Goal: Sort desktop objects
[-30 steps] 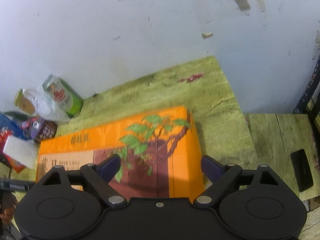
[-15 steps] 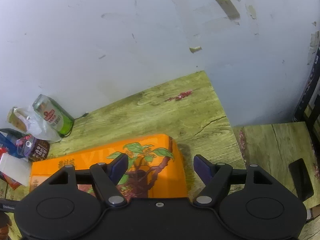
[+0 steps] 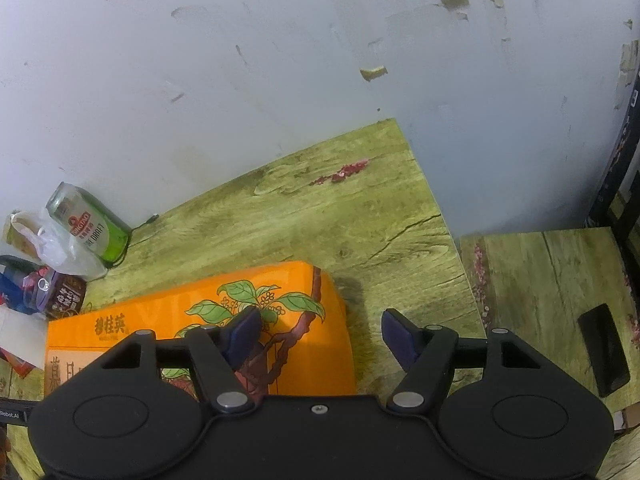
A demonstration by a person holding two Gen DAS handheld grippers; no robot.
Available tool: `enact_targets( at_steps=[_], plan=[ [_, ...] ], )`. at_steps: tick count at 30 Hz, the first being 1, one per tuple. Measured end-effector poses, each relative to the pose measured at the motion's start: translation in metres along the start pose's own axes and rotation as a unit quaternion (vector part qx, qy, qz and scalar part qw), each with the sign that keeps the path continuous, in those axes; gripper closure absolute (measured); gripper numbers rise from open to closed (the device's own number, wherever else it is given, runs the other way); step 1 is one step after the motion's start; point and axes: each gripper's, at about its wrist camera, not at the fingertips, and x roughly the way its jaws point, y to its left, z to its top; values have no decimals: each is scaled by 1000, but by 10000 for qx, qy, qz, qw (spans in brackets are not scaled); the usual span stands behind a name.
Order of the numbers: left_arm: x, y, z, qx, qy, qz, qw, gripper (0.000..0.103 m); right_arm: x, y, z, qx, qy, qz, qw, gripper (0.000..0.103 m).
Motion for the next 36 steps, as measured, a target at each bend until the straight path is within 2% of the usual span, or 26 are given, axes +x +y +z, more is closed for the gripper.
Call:
enact_targets(
  at_steps=[14,17,22,26,30,36],
  plan=[
    [2,-1,2,56,-24,-22,10000,0,8,-2,-3,10,-16,-87,10000,34],
    [0,-1,0,45,-94,-31,9999,0,2,6,-2,-220,-147,-64,9996,37],
    [-4,-1,-4,81,-238,-13,9997,2,-13,34,3,-1008,-643,-7,9928,37],
    [-16,-1,-9,37,-614,-21,9981,4,-18,60,3,-1523,-678,197,9858,44],
    [-30,-2,-14,-25,-1048,-107,9944,5,-17,79,0,-1870,-582,357,9800,44],
    [-44,18,-37,-413,-1293,-219,9905,5,-26,66,0,-1587,-426,428,9855,44]
  ],
)
